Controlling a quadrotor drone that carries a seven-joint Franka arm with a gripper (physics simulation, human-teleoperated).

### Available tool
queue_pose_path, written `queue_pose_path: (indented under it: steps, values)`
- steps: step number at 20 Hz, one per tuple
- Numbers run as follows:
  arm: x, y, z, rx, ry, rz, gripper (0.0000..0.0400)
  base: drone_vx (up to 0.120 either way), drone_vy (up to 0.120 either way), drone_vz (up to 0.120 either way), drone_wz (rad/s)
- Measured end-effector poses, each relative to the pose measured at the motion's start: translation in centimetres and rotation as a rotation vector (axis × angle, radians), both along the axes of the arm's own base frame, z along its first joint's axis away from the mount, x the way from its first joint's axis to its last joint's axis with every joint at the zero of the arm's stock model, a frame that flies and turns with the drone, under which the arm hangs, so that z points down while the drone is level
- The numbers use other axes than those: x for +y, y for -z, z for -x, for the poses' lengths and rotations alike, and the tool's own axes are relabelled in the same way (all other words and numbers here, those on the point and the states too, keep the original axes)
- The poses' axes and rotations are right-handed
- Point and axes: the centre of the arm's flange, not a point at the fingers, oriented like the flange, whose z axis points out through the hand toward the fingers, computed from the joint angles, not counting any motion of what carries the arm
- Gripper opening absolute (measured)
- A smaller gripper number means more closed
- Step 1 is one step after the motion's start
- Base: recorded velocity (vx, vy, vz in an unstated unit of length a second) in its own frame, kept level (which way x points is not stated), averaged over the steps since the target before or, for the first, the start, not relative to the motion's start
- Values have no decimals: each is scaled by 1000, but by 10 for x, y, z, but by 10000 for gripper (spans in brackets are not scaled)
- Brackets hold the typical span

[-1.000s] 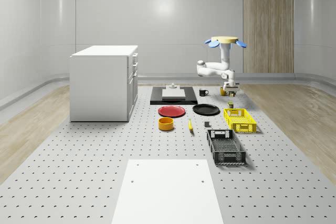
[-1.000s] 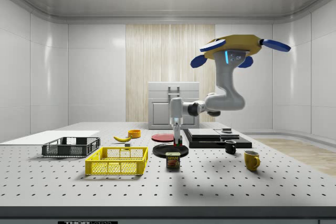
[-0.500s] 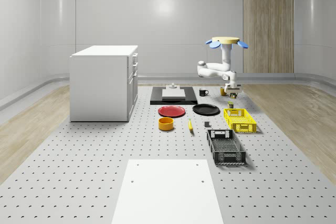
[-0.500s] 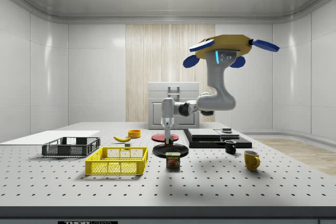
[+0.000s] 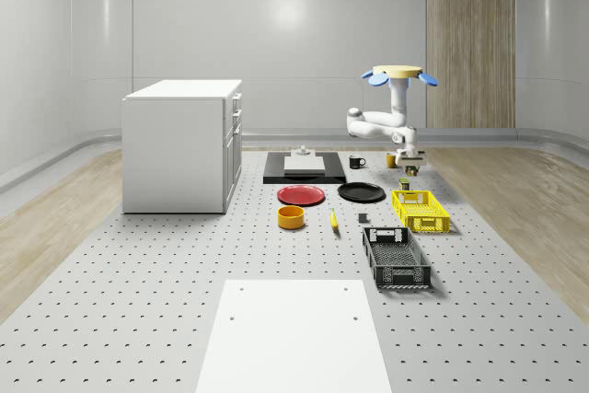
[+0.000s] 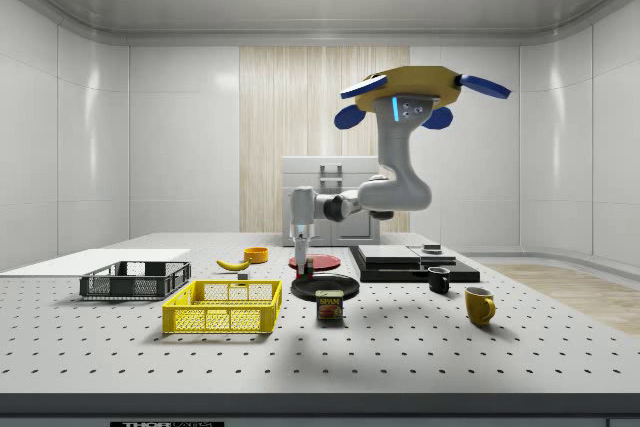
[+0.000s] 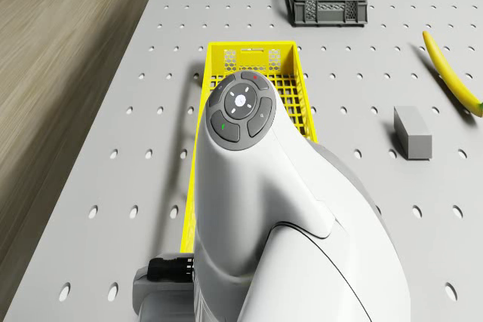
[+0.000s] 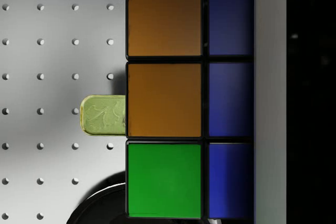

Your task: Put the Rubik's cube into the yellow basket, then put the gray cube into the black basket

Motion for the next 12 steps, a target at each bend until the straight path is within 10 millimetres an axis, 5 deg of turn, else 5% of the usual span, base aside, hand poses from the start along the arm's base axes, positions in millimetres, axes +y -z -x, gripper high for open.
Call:
queue_pose_path:
  steps: [12]
  values:
    - [0, 0, 0, 0, 0, 0, 325, 120, 0, 0, 0]
